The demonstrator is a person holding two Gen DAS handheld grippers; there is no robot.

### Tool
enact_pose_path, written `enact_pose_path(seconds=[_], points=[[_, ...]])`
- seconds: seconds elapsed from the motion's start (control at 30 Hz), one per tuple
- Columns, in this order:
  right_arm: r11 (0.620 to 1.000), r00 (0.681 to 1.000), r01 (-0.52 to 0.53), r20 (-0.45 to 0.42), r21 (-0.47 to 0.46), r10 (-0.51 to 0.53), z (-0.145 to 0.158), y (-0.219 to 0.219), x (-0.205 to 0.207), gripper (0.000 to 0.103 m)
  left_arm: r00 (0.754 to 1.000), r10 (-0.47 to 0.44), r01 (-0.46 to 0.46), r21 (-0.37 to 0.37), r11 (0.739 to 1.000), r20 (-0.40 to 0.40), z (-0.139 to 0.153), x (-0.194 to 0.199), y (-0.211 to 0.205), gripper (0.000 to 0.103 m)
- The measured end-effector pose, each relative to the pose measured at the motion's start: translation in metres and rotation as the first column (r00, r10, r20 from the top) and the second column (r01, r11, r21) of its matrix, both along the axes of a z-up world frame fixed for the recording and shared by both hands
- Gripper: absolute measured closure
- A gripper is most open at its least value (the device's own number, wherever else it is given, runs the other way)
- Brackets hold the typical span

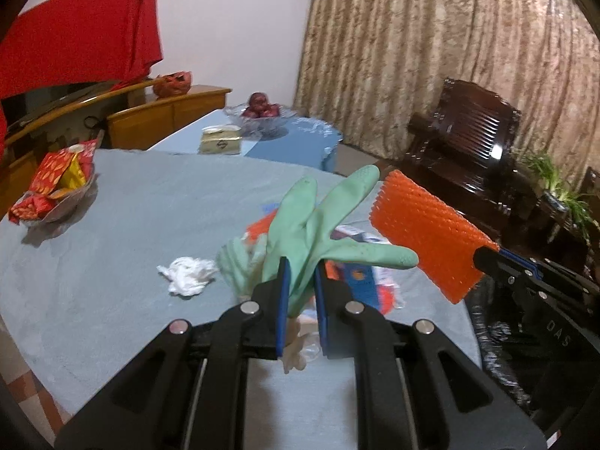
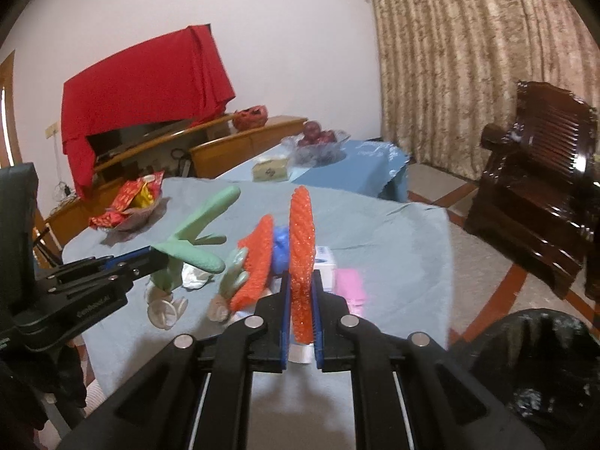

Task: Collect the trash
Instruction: 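Close left gripper on green glove while right gripper grasps orange foam net, then carry glove and foam net over bin and open both grippers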

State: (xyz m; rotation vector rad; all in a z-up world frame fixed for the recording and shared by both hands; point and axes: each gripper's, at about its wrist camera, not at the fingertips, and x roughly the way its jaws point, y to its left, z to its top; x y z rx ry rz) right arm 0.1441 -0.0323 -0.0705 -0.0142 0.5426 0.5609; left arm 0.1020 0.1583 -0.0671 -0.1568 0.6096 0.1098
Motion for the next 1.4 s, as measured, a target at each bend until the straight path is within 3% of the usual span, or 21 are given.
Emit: enact_pose_path(seconds=[0.27, 0.5, 0.87, 0.9, 1.27, 1.33, 1.37, 1.4], points=[[0.993, 0.993, 0.114, 0.02, 0.001, -0.114, 0.015, -0.063, -0.015, 0.093, 0.991, -0.128, 0.128, -0.014, 0.992, 0.023, 0.011, 0.004, -0.056, 0.091], [0.971, 0.971, 0.237, 0.012, -0.024, -0.237, 0.009, -0.125, -0.029, 0.093, 0.967, -0.251, 0.252, -0.016, 0.968, 0.03, 0.009, 0.017, -0.116, 0.091], [0.894, 0.895, 0.443, -0.023, -0.059, -0.445, -0.005, -0.22, -0.039, 0.093, 0.896, -0.445, 0.445, -0.032, 0.895, 0.014, -0.01, 0.046, -0.213, 0.091], [0.886, 0.887, 0.458, -0.028, -0.066, -0.461, -0.007, -0.228, -0.039, 0.093, 0.888, -0.46, 0.46, -0.033, 0.887, 0.017, -0.013, 0.048, -0.221, 0.095], [0.839, 0.835, 0.533, -0.087, -0.113, -0.543, -0.034, -0.264, -0.035, 0.093, 0.823, -0.569, 0.567, -0.069, 0.821, -0.005, -0.044, 0.074, -0.284, 0.097], [0.836, 0.832, 0.536, -0.092, -0.122, -0.547, -0.038, -0.267, -0.034, 0.085, 0.819, -0.574, 0.571, -0.083, 0.817, -0.017, -0.048, 0.078, -0.287, 0.096], [0.835, 0.831, 0.535, -0.096, -0.125, -0.547, -0.039, -0.266, -0.034, 0.081, 0.822, -0.57, 0.567, -0.084, 0.82, -0.016, -0.048, 0.079, -0.285, 0.09], [0.834, 0.829, 0.537, -0.102, -0.13, -0.55, -0.041, -0.267, -0.034, 0.068, 0.825, -0.564, 0.562, -0.08, 0.823, -0.013, -0.049, 0.079, -0.282, 0.074]])
